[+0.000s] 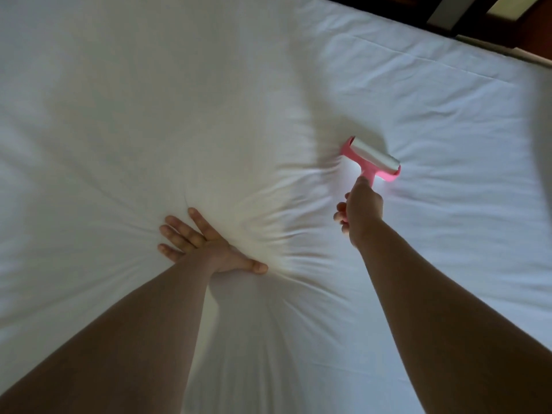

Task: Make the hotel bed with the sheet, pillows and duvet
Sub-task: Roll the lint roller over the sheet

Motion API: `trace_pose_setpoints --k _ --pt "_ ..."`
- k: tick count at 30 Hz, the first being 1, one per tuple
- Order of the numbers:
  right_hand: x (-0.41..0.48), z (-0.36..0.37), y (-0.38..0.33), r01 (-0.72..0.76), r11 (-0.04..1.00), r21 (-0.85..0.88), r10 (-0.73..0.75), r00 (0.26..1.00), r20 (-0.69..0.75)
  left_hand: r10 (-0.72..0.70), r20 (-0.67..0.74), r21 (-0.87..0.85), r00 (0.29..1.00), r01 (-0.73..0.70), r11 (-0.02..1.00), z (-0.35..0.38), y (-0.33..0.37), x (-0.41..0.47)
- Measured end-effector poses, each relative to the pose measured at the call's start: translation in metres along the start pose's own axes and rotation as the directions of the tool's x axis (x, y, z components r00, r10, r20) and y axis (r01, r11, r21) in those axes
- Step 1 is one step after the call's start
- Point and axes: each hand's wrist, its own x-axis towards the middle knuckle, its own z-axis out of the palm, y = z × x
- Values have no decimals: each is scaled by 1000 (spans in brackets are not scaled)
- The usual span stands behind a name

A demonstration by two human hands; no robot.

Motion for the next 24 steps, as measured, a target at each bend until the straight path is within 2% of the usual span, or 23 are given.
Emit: trace_pose_setpoints --k 13,16,19,22,24 --pt "-50 26 86 118 993 14 -117 990 -79 30 -39 6 999 -30 1000 4 -2 0" --pt "-65 24 103 138 990 -26 -140 974 -180 26 -61 12 998 -25 1000 6 -3 2" --pt "-88 18 123 210 973 -95 -227 941 -251 30 -79 11 996 -30 999 9 -3 3" --pt "-112 20 147 302 932 -198 -333 931 -147 18 -129 4 992 -17 1000 11 -1 4" --pt "-113 22 157 293 920 -261 -323 943 -77 25 -140 2 990 -25 1000 12 -2 4"
